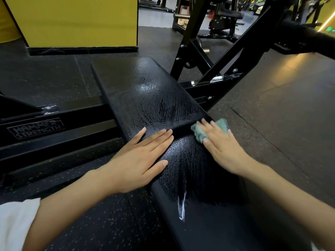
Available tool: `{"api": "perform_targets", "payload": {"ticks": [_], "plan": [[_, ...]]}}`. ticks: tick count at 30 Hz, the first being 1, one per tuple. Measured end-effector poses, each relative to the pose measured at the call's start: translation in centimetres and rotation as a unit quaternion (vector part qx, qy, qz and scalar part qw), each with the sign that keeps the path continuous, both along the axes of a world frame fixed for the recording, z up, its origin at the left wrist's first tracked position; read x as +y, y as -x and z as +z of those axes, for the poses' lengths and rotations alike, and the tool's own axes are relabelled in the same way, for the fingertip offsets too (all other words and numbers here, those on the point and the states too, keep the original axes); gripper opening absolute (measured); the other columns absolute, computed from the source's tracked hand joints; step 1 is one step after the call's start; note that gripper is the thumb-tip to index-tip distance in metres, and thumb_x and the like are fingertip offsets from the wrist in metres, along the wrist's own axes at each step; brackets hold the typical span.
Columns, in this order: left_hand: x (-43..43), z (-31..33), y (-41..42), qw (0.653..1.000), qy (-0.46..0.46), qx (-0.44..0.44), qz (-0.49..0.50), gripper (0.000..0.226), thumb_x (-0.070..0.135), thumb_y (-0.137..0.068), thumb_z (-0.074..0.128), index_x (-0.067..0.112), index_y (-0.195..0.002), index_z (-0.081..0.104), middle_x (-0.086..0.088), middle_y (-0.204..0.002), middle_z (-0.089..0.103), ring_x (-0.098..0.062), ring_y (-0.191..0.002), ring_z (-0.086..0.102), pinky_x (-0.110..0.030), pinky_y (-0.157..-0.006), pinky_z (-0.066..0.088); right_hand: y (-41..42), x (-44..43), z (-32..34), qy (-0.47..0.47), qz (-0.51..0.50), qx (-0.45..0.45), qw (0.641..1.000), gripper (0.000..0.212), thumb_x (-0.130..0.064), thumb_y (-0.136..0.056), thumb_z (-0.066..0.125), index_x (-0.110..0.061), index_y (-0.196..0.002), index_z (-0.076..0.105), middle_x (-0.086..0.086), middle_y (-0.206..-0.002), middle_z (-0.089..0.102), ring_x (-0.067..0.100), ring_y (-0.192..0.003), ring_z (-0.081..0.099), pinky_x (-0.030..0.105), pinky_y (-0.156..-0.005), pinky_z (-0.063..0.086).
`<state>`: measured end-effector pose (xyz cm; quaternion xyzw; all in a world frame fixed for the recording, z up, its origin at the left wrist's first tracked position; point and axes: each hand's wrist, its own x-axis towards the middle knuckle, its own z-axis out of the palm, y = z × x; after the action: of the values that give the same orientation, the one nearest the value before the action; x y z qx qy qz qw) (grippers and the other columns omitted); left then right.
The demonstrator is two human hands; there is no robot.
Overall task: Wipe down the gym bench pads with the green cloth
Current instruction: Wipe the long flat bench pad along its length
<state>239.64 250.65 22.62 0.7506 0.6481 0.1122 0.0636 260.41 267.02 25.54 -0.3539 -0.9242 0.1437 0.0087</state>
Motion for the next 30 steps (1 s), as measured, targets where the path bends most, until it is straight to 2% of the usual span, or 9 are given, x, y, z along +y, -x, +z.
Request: {"api": "perform_targets", "payload": {"ticks": [5,7,10,12,14,18,19,25,30], "plan": [[0.0,0.2,-0.1,1.000,0.000,-0.015,-0.002,0.069,0.054,-0.093,0.000,0.026,-0.156,0.000,0.014,-0.161,-0.011,0.004,-0.145,-0.017,-0.032,-0.118,-0.018,-2.6,-7.1,0.1,0.007,0.084,-0.031,0.996,0.056,-0.060,-0.089,-0.001,-0.054,-0.145,-0.003,-0.036,-0.151,-0.017,-0.009,-0.140,-0.022,0.032,-0.116,-0.014],[0.0,0.2,-0.1,1.000,-0.007,-0.023,-0.005,0.068,0.051,-0.094,0.002,0.025,-0.156,0.004,0.013,-0.162,-0.007,0.003,-0.146,-0.014,-0.031,-0.118,-0.017,-2.9,-10.1,-0.1,-0.009,0.123,-0.023,0.992,0.056,-0.057,-0.095,0.000,-0.048,-0.150,0.006,-0.030,-0.157,-0.005,-0.002,-0.146,-0.009,0.034,-0.118,-0.006],[-0.1,0.0,0.1,0.999,-0.024,-0.031,-0.010,0.064,0.046,-0.097,0.008,0.021,-0.156,0.014,0.010,-0.163,0.004,0.000,-0.148,-0.004,-0.031,-0.119,-0.013,-2.9,-13.3,-0.5,-0.054,0.159,-0.023,0.986,0.053,-0.047,-0.102,0.009,-0.036,-0.150,0.025,-0.017,-0.158,0.023,0.009,-0.145,0.023,0.039,-0.107,0.021],[-0.1,-0.1,0.2,0.999,-0.022,-0.026,-0.010,0.065,0.047,-0.097,0.007,0.022,-0.156,0.012,0.011,-0.163,0.002,0.001,-0.148,-0.006,-0.031,-0.119,-0.014,-3.0,-13.8,-0.5,-0.051,0.166,-0.022,0.984,0.051,-0.045,-0.103,0.011,-0.035,-0.150,0.027,-0.015,-0.157,0.025,0.009,-0.145,0.025,0.039,-0.105,0.024],[-0.1,-0.1,0.2,0.999,-0.017,-0.025,-0.009,0.066,0.049,-0.096,0.004,0.023,-0.156,0.009,0.012,-0.162,-0.001,0.002,-0.147,-0.009,-0.031,-0.119,-0.015,-3.1,-13.3,-0.2,-0.050,0.174,-0.026,0.983,0.050,-0.044,-0.103,0.013,-0.036,-0.151,0.025,-0.018,-0.158,0.022,0.007,-0.146,0.021,0.038,-0.109,0.020],[0.0,0.0,0.1,1.000,-0.012,-0.020,-0.004,0.070,0.054,-0.094,-0.002,0.023,-0.156,0.006,0.012,-0.162,-0.004,0.002,-0.147,-0.010,-0.031,-0.118,-0.016,-3.7,-10.7,0.1,0.001,0.135,-0.014,0.991,0.052,-0.053,-0.097,0.006,-0.050,-0.149,0.005,-0.035,-0.155,-0.007,-0.005,-0.145,-0.010,0.029,-0.117,-0.010],[0.0,0.0,0.1,1.000,-0.008,-0.018,-0.001,0.071,0.055,-0.093,-0.003,0.024,-0.156,0.005,0.013,-0.162,-0.006,0.003,-0.146,-0.012,-0.031,-0.118,-0.017,-3.9,-9.7,0.2,0.002,0.114,-0.020,0.993,0.053,-0.055,-0.095,0.003,-0.053,-0.148,0.003,-0.037,-0.153,-0.011,-0.007,-0.143,-0.015,0.027,-0.117,-0.012],[0.0,0.1,0.0,1.000,0.001,-0.017,0.002,0.070,0.053,-0.091,-0.003,0.026,-0.156,0.001,0.015,-0.161,-0.009,0.003,-0.145,-0.015,-0.032,-0.118,-0.018,-3.2,-6.2,-0.1,-0.005,0.030,-0.029,0.999,0.057,-0.059,-0.086,-0.005,-0.057,-0.143,-0.003,-0.038,-0.151,-0.014,-0.012,-0.138,-0.024,0.034,-0.117,-0.014],[0.1,-0.1,0.0,1.000,-0.004,-0.018,0.004,0.069,0.052,-0.092,0.000,0.026,-0.156,0.004,0.015,-0.162,-0.006,0.003,-0.146,-0.012,-0.033,-0.119,-0.017,-2.8,-9.2,0.2,-0.001,0.068,-0.017,0.998,0.058,-0.056,-0.089,-0.001,-0.053,-0.146,-0.001,-0.034,-0.153,-0.014,-0.009,-0.140,-0.023,0.034,-0.115,-0.015]]}}
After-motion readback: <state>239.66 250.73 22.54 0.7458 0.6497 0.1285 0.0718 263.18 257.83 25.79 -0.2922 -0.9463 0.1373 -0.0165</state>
